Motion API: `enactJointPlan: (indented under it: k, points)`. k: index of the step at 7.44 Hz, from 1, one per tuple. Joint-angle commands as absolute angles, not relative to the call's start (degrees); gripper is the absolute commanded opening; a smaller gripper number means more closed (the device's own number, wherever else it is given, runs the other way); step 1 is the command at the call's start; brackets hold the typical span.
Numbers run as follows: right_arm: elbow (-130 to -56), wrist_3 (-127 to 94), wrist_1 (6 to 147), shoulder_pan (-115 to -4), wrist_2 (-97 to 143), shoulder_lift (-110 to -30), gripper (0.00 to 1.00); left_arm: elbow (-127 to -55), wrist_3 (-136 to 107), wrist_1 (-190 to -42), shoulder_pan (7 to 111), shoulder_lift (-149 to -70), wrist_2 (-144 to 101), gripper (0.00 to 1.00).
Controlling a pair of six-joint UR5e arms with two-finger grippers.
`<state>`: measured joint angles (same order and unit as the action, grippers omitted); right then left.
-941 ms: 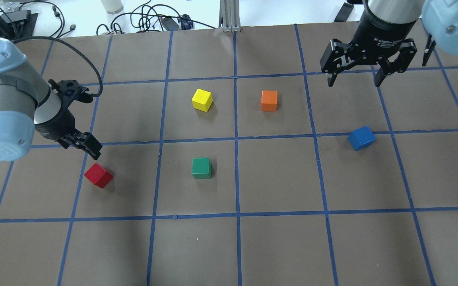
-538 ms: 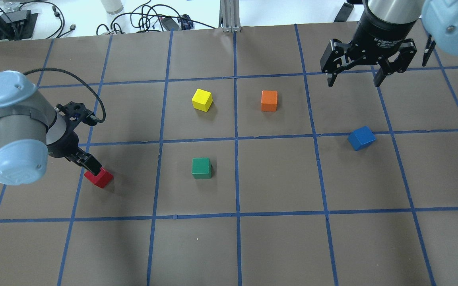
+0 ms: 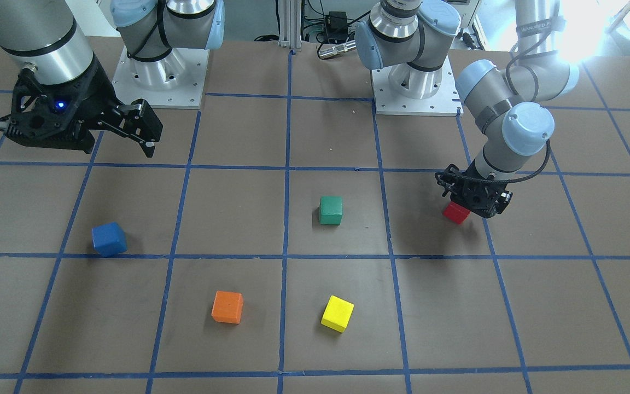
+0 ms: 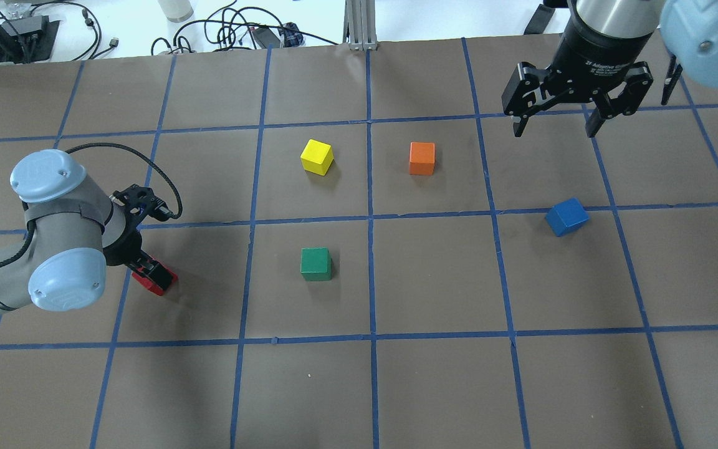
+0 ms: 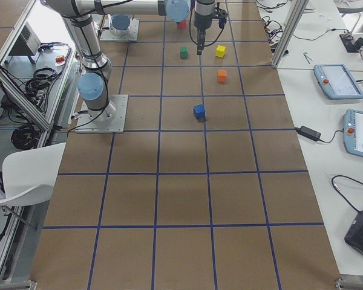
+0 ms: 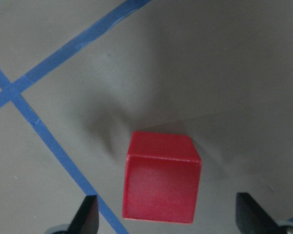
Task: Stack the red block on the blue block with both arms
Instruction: 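Close the left gripper on the red cube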
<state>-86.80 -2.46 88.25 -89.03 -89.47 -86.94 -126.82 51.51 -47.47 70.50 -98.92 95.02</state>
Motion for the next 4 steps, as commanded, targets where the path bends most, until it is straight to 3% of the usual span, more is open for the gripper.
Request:
enactJointPlan:
  k: [1,2,3,4]
  points:
    - [-86.84,-2.46,88.24,-89.03,-89.47,-87.01,1.0,-127.0,51.94,-45.53,70.66,-100.63,95.18,0.67]
    - [-86.84,-2.46,88.24,-89.03,-89.47,-87.01,1.0,-126.65,51.6,-45.44,70.93,-100.9,95.53,0.41]
    - [-86.92,-2.46,88.24,-89.03,-89.47,-87.01,1.0,-126.48,51.42,-45.09,70.93,-100.9,95.62,0.26]
    - [-86.84,-2.46,88.24,-89.03,-89.47,-87.01,1.0,-125.78,51.24,-45.17,71.1,-99.33,95.71,0.18]
